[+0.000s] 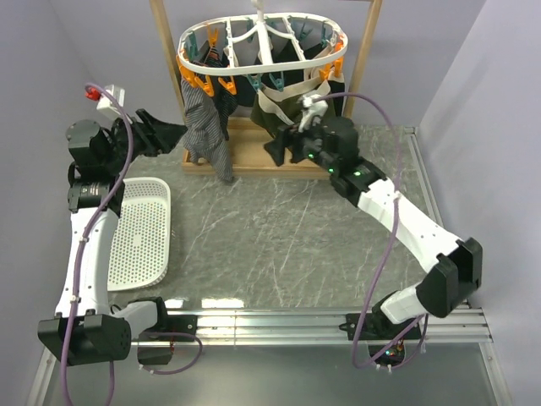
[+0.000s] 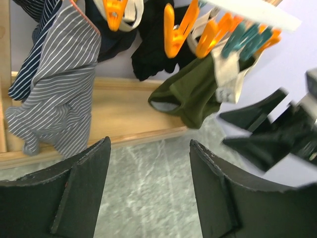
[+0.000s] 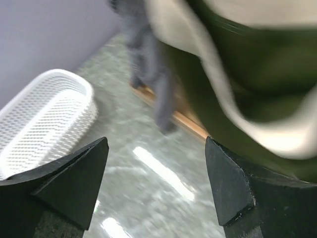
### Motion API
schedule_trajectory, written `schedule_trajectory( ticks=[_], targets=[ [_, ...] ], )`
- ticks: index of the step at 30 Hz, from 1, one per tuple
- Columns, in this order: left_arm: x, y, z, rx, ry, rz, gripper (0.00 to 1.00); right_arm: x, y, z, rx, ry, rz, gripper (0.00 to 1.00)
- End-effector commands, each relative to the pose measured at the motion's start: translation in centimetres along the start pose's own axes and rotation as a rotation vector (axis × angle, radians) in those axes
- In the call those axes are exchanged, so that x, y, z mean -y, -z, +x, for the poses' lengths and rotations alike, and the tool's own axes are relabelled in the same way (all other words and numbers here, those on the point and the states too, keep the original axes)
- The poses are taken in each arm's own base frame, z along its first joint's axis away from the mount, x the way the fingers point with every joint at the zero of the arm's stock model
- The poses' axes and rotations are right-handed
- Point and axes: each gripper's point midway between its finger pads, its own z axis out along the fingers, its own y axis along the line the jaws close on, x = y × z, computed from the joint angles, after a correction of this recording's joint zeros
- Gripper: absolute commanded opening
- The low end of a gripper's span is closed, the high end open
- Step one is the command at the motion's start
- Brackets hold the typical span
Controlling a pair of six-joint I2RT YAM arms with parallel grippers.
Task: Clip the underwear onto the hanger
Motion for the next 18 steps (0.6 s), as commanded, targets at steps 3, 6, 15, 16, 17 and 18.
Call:
schedule_trajectory(
  ticks=[3, 6, 15, 16, 17, 18],
  targets=[
    [-0.7, -0.6, 1.5, -0.04, -0.15, 0.024, 0.68, 1.0, 5.2, -0.1, -0.044, 0.022, -0.025, 0.86],
    [-1.8, -0.8, 2.0, -0.017, -0.243, -0.042, 0.67, 2.2, 6.8, 0.3, -0.042, 0.006, 0.049, 0.86],
    [-0.9, -5.4, 4.9, 0.051, -0.496, -0.152, 0.65, 4.9, 7.2, 5.3, -0.105, -0.096, 0.142, 0.84],
    [-1.8, -6.3, 5.3, 0.053, -0.494, -0.209, 0.65, 5.1, 6.4, 5.5, -0.114, -0.104, 0.146, 0.84],
    [-0.6, -7.2, 5.6, 0.07, -0.497, -0.192, 0.64, 5.1, 6.1, 5.6, -0.117, -0.119, 0.146, 0.84],
    [-0.5, -7.8, 5.4, 0.087, -0.494, -0.208, 0.64, 5.3, 5.7, 5.7, -0.121, -0.128, 0.149, 0.84]
  ],
)
